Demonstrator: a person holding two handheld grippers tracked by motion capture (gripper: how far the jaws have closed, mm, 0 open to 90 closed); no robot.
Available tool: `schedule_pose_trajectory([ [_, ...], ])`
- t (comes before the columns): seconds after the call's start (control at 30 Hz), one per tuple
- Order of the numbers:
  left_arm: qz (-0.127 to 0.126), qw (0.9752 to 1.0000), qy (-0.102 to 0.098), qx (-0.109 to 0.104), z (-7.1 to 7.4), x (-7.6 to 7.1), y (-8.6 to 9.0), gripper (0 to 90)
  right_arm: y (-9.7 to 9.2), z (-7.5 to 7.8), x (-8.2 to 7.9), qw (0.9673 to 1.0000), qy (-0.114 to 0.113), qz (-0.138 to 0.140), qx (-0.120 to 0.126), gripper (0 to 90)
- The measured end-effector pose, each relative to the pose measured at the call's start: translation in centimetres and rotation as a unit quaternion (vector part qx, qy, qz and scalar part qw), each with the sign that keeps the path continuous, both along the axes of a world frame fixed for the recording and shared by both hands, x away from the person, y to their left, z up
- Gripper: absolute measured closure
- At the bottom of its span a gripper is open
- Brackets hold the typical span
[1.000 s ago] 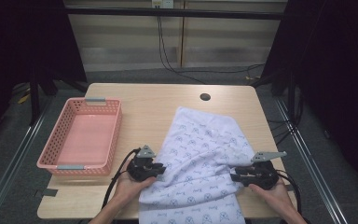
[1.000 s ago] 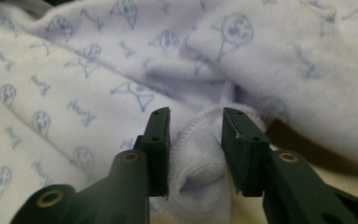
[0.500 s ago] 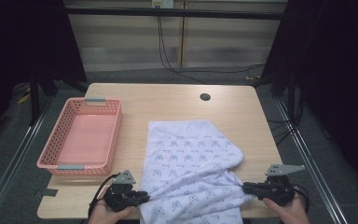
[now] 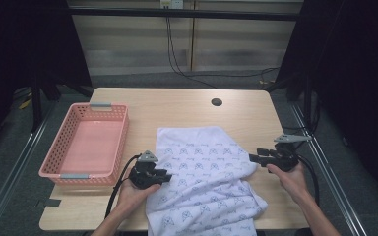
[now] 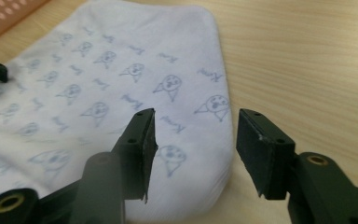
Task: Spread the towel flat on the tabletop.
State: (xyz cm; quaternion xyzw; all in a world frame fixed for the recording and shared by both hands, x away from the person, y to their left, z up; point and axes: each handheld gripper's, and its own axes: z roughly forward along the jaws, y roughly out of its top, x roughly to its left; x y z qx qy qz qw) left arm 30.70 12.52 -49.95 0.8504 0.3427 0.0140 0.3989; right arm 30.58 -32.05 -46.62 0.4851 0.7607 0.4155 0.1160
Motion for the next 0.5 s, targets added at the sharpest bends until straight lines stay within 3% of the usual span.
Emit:
schedule_pose_trajectory([
  [0.13, 0.005, 0.9999, -0.010, 0.010, 0.1, -0.3, 0.2, 67.6, 1.1, -2.0, 1.5, 0.9994, 0.033, 0.005, -0.010, 49.4],
  [0.2, 0.004, 0.9999, -0.010, 0.007, 0.0, -0.4, 0.4, 67.4, 1.6, -3.0, 1.8, 0.9984, 0.047, -0.004, -0.032, 67.7],
  [0.23, 0.003, 0.9999, -0.008, 0.006, 0.0, -0.4, 0.4, 67.3, 1.8, -3.2, 1.8, 0.9983, 0.052, 0.002, -0.026, 78.5],
  [0.27, 0.003, 1.0000, -0.006, 0.004, 0.0, -0.4, 0.5, 67.3, 1.9, -3.1, 1.8, 0.9986, 0.048, 0.007, -0.019, 86.3],
  [0.37, -0.001, 1.0000, -0.001, -0.002, -0.1, -0.5, 0.7, 69.1, 2.0, -0.6, 0.9, 0.9991, -0.005, 0.018, 0.039, 88.9],
  [0.5, -0.014, 0.9998, 0.009, -0.009, -0.1, -0.8, 0.6, 70.0, 4.0, 3.1, -0.7, 0.9918, -0.057, 0.076, 0.085, 89.0],
])
